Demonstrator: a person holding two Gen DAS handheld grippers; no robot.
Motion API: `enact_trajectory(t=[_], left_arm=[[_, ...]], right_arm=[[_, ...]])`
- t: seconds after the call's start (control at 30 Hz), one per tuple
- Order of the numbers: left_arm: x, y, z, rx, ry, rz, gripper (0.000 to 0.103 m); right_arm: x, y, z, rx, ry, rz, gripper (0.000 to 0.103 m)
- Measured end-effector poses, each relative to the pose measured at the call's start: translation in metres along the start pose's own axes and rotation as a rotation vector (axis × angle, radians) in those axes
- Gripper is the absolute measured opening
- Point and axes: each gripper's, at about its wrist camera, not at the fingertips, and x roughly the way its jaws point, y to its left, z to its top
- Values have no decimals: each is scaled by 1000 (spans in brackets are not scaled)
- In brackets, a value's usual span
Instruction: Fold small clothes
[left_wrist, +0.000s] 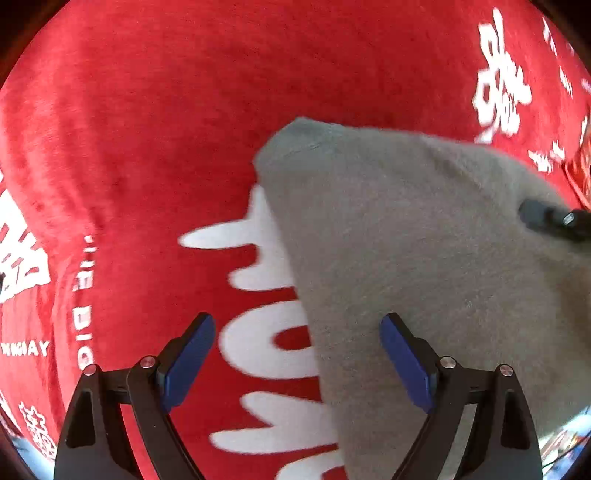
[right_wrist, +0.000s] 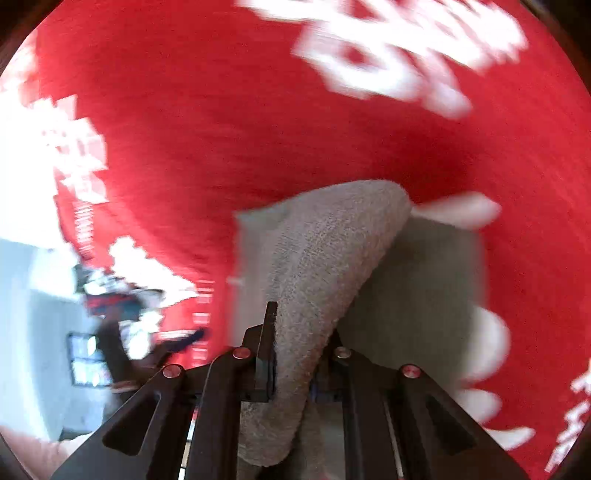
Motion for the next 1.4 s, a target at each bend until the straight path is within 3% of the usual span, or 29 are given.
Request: enact_trajectory(t=[0.07, 0.1, 0.13, 0.3, 0.33, 0.37, 0.53, 0.6, 0.7, 0.8, 0.97, 1.13, 1.27, 1.4], left_arm=[[11, -9, 0, 8, 17, -8, 92], [13, -11, 0, 7, 18, -7, 92], [13, -11, 1, 6, 15, -3, 92], [9, -8, 5, 20, 19, 18, 92], [5, -8, 7, 22, 11, 33, 92], [2, -8, 9, 21, 1, 47, 92], [7, -2, 17, -14, -3, 75, 92], [15, -7, 17, 16, 3, 87, 97], [14, -10, 14, 33, 2, 117, 101], [8, -3, 11, 12, 18, 113, 101], [-7, 0, -7, -5, 49, 115, 101], [-2, -1, -31, -114, 115, 81, 101], [-1, -6, -42, -173, 132, 93, 101], [-3, -8, -47, -179, 129, 96, 101]], right_arm=[[12, -35, -6, 99, 54, -45, 26], [15, -48, -10, 143, 66, -52, 42], [14, -54, -13, 162, 50, -36, 44], [8, -50, -10, 163, 35, -25, 42], [2, -50, -6, 155, 24, -20, 17], [1, -47, -5, 143, 16, -16, 17], [-15, -24, -2, -16, -22, -171, 16], [-1, -33, -7, 4, 13, -279, 21], [-10, -55, -15, 124, -3, -283, 24], [-26, -62, -24, 154, -6, -373, 33], [-48, -55, -43, 162, 29, -292, 33], [-53, -13, -63, 24, 75, -212, 33], [-40, 14, -81, -91, 157, -196, 33], [-7, 21, -91, -157, 222, -259, 33]])
